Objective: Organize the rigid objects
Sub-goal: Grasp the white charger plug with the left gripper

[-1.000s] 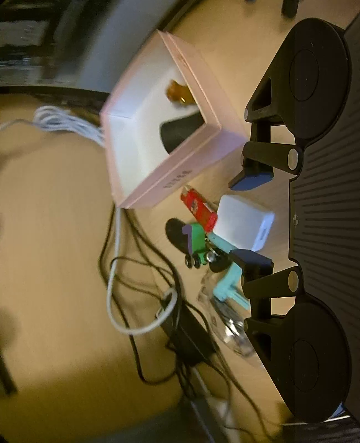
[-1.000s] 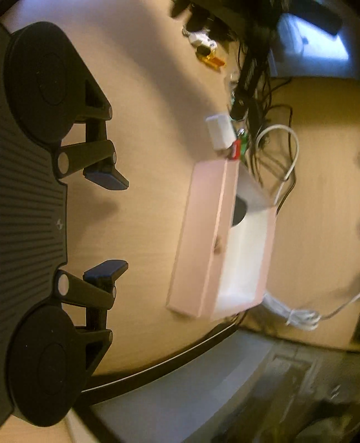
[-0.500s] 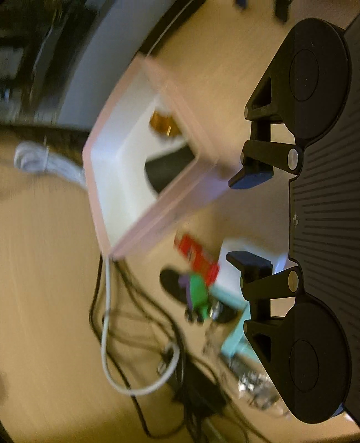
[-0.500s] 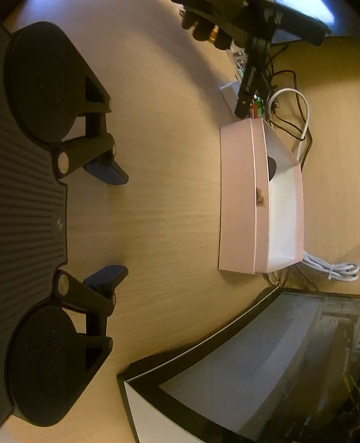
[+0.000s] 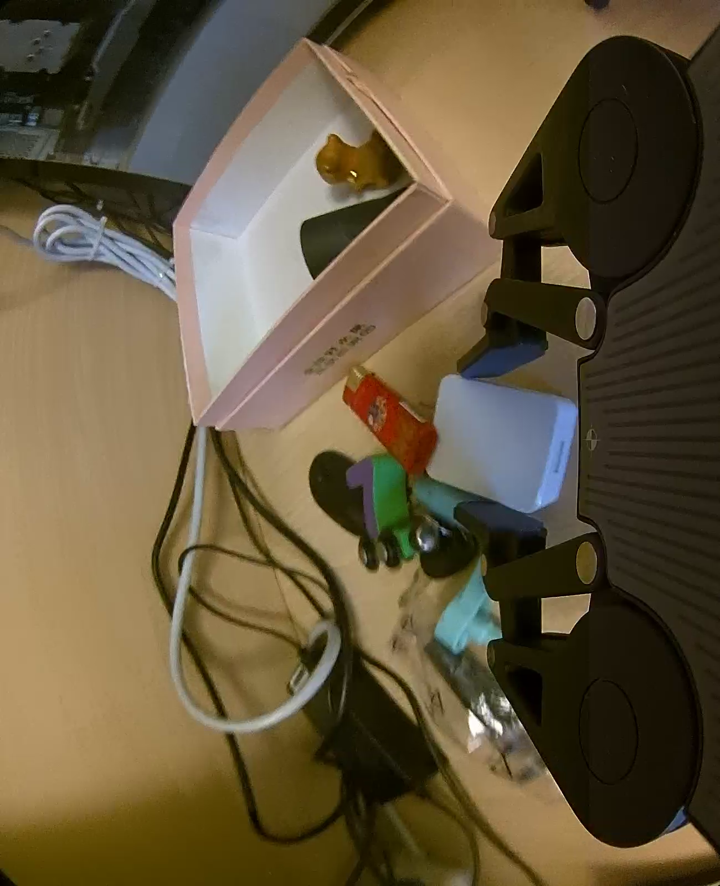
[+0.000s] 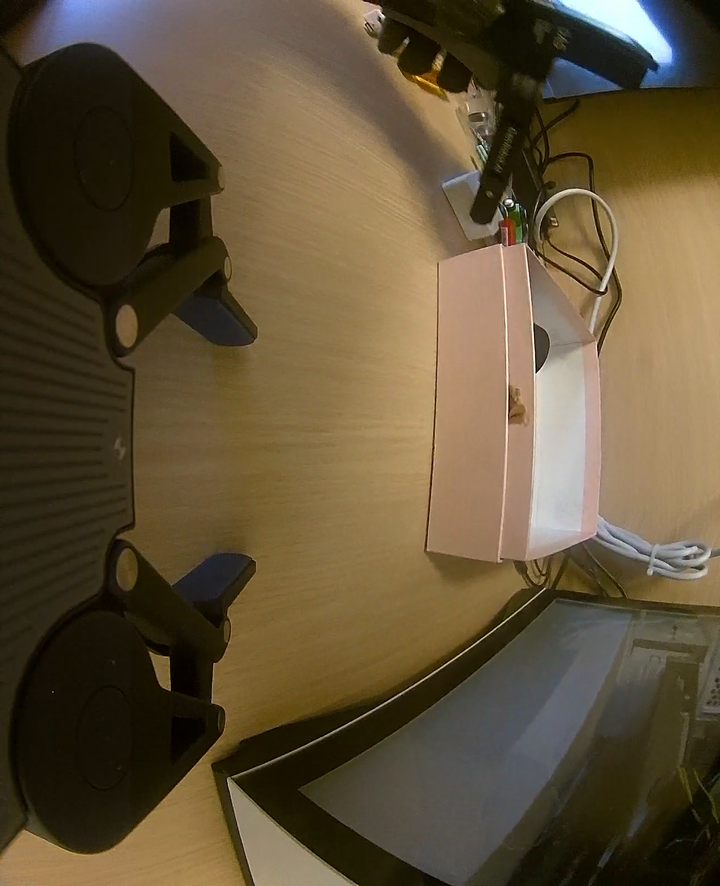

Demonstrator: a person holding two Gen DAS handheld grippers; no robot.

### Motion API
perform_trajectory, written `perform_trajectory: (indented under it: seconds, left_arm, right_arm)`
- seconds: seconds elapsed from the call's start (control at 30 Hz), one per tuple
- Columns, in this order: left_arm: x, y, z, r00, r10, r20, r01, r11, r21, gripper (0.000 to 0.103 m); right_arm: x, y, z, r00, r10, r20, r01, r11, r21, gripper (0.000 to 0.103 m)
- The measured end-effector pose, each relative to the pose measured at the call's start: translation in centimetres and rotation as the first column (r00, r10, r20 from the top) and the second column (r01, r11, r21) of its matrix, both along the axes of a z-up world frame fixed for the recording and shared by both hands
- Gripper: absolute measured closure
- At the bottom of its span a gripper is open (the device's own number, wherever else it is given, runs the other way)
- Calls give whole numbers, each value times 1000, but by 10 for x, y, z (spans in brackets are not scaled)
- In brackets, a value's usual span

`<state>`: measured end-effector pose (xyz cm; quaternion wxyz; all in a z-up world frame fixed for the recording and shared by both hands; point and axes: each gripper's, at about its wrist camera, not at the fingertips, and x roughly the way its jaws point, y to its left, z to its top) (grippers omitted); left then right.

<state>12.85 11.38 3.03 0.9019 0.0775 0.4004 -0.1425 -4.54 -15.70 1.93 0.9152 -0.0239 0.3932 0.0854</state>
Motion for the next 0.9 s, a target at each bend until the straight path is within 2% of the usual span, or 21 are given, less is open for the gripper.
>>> perform_trajectory:
  seconds: [0.13,0.27,0.33,0.47,0.6,0.83,0.9]
  left_arm:
    - [-2,-3,-7,996,5,-86,-5,1000,1,50]
    - [-28,-11,-8,998,-4,-66,5,1000,13,48]
    - [-29,-12,-8,998,32,-55,-31,1000,3,48]
    - [-18,-12,-7,989,142,-46,-145,987,-69,50]
    - [-8,-17,-11,979,199,-42,-202,977,-72,51]
    - [-20,-18,-14,972,233,-41,-235,969,-74,52]
    - [-27,-22,-14,979,202,-32,-204,978,-44,53]
  right_arm:
    - [-1,-1,-1,1000,5,7,-5,1000,0,17]
    - [1,-1,-3,1000,5,13,-5,1000,2,13]
    - [1,0,-4,1000,1,18,-1,1000,3,10]
    - [2,2,-6,1000,-1,23,1,1000,6,5]
    - [3,4,-8,1000,-6,18,6,1000,9,0]
    - [6,6,-7,1000,-2,-1,2,1000,8,0]
    - [8,7,-7,1000,3,-8,-3,1000,6,0]
